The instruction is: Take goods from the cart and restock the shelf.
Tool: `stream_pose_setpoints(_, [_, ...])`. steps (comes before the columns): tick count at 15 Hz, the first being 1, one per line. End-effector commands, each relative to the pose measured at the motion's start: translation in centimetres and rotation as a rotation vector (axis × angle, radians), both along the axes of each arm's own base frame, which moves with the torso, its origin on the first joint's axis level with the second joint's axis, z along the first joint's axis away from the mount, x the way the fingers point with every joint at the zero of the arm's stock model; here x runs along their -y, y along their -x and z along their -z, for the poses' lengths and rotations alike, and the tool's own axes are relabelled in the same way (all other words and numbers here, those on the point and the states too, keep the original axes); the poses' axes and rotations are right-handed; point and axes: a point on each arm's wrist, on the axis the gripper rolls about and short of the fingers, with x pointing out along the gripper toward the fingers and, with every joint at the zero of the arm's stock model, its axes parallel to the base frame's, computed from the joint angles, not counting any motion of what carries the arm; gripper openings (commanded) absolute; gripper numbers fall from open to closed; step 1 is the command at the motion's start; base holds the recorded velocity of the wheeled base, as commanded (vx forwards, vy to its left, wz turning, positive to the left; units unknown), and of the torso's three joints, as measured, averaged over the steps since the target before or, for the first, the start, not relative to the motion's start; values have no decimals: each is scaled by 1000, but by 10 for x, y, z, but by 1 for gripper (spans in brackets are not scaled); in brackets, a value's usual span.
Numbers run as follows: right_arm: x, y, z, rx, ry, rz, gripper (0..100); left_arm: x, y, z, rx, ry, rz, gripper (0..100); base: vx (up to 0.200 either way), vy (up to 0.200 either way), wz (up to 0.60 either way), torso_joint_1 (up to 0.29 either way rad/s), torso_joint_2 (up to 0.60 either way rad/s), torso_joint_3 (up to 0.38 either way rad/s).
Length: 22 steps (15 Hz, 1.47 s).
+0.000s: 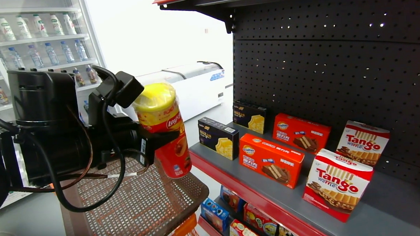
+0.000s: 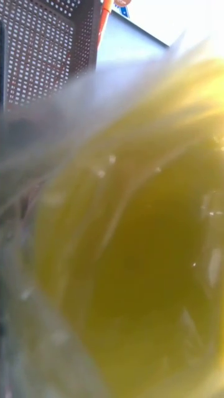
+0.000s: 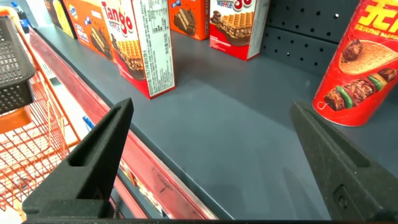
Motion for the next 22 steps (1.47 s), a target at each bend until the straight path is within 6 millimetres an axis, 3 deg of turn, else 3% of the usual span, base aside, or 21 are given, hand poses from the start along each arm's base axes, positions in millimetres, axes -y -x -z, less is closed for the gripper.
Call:
stream_pose_setpoints(1, [0,0,0,0,0,0,100,0,4,0,2,1,6,0,0,0,0,0,0,0])
stream_pose_setpoints(12, [0,0,0,0,0,0,100,2,5,7,-18,-7,18,0,0,0,0,0,0,0])
stream_pose_setpoints(16, [0,0,0,0,0,0,100,14,9,5,-16,-5,70,0,0,0,0,0,0,0])
stream_pose_setpoints(22, [0,0,0,0,0,0,100,21,-5,10,-6,-26,146,0,0,0,0,0,0,0])
